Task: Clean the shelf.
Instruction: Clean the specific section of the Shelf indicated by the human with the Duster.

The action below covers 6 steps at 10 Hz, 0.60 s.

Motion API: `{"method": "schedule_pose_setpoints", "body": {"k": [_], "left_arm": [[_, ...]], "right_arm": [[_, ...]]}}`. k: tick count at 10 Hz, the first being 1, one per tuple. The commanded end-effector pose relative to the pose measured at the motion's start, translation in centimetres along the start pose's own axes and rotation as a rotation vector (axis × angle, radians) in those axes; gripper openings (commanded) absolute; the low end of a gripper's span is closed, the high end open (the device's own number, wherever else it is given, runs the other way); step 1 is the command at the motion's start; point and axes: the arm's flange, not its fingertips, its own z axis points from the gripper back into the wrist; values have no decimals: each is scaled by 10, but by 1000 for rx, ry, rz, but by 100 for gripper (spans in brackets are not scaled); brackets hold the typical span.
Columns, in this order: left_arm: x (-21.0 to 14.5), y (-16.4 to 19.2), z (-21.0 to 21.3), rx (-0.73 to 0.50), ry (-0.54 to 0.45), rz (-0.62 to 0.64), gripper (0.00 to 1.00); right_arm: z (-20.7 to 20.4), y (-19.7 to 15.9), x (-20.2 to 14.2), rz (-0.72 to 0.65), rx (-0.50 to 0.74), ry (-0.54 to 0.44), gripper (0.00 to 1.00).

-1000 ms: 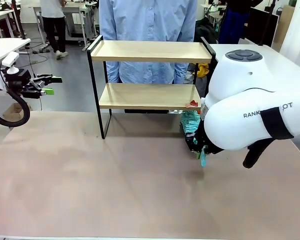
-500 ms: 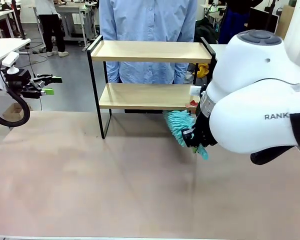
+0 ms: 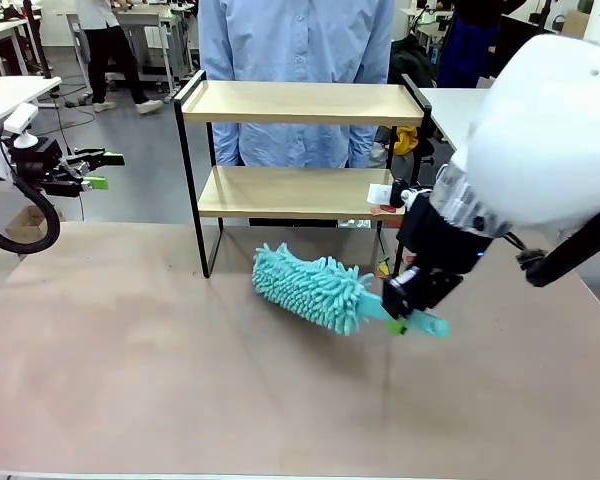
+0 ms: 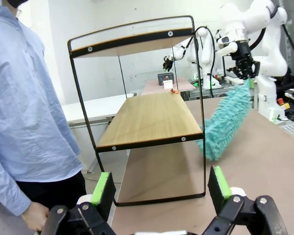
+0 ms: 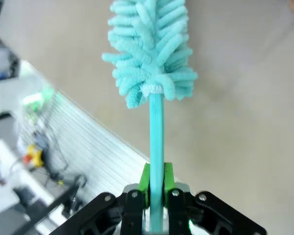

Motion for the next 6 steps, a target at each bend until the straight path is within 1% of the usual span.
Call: {"method": "schedule_pose_setpoints", "body": {"k": [1, 3, 4, 5, 6], "left_arm": [[3, -2, 0, -7, 7, -8, 100], [3, -2, 0, -7, 7, -8, 100], [3, -2, 0, -7, 7, -8, 100], [3, -2, 0, -7, 7, -8, 100], [3, -2, 0, -7, 7, -8, 100]], "right_arm": [[50, 5, -36, 55, 39, 115, 13], [100, 7, -83, 47, 69, 205, 13], [124, 12, -107, 72, 83, 224, 13], [143, 16, -130, 87, 64, 227, 13], [155, 13, -148, 72, 24, 239, 13]]}}
